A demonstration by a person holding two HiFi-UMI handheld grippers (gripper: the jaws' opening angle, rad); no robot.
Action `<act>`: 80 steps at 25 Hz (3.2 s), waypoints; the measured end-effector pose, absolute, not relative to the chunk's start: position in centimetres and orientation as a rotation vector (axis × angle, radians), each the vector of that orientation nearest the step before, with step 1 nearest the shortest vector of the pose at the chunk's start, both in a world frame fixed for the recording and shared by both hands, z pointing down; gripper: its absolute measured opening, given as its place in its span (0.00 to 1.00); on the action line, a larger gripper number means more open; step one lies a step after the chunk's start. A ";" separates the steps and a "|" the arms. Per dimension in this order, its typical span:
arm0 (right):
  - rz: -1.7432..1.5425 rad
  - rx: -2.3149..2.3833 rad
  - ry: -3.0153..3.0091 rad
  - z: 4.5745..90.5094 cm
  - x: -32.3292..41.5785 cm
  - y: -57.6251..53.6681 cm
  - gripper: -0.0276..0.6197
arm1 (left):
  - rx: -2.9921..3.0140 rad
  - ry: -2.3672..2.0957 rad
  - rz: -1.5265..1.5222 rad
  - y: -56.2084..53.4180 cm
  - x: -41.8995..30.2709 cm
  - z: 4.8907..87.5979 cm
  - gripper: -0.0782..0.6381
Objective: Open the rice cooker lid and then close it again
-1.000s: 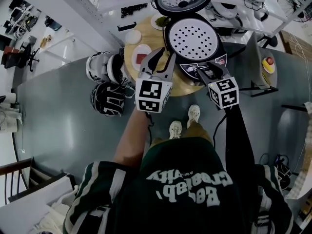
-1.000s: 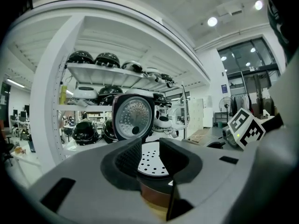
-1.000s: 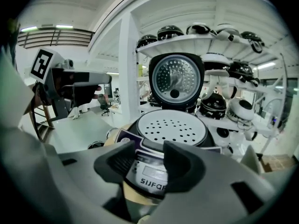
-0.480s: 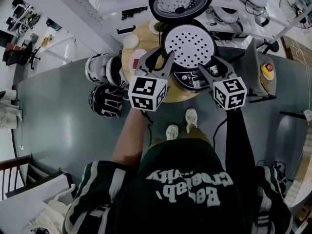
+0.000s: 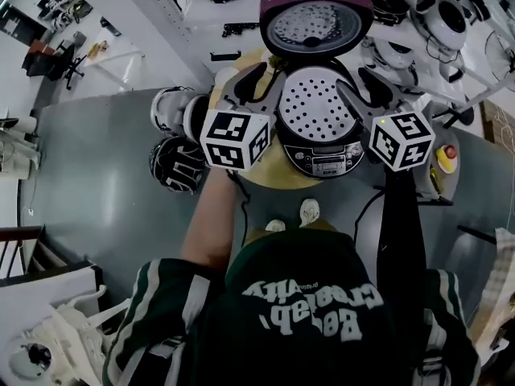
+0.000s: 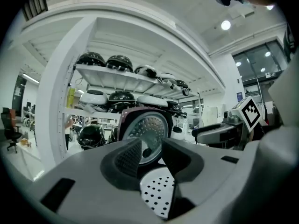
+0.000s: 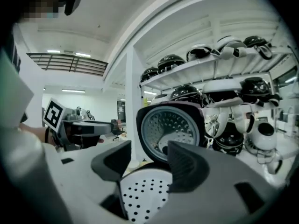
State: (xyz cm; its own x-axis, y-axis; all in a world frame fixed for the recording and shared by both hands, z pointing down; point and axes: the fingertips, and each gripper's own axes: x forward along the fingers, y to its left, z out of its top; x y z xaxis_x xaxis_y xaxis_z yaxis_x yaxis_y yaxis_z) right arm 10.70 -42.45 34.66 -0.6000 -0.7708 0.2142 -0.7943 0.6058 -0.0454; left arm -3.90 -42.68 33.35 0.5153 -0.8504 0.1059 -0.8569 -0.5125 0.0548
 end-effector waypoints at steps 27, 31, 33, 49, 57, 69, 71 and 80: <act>0.353 1.214 -2.767 26.1 13.1 -61.4 0.44 | 2.444 -1.660 0.151 -59.0 -3.4 25.7 0.34; 0.395 1.210 -2.757 26.5 13.0 -61.6 0.45 | 2.409 -1.601 0.093 -59.3 -3.1 26.3 0.33; 0.400 1.201 -2.757 26.5 12.9 -61.4 0.45 | 2.390 -1.578 0.054 -59.1 -3.1 26.3 0.32; 0.401 1.108 -2.754 27.9 13.5 -54.0 0.45 | 2.450 -1.532 0.034 -51.7 -1.7 27.3 0.28; 0.418 1.106 -2.714 30.5 13.8 -48.3 0.48 | 2.493 -1.508 0.066 -45.9 -1.0 29.5 0.24; 0.380 1.129 -2.612 36.0 14.2 -40.7 0.44 | 2.496 -1.375 0.099 -39.0 0.1 35.2 0.25; 0.381 1.121 -2.592 37.2 14.2 -39.7 0.43 | 2.489 -1.351 0.112 -38.1 0.1 36.4 0.25; 0.428 1.026 -2.561 41.7 12.6 -36.3 0.51 | 2.445 -1.261 0.134 -35.4 0.9 41.6 0.28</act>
State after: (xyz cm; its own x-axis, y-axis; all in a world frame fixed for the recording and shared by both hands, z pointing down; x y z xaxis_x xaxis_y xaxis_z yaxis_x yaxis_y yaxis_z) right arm 12.61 -36.29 41.72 -0.6775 -0.6016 0.4231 -0.7064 0.6924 -0.1467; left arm 0.87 -35.39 41.55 0.5915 -0.7645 0.2563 -0.8013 -0.5219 0.2925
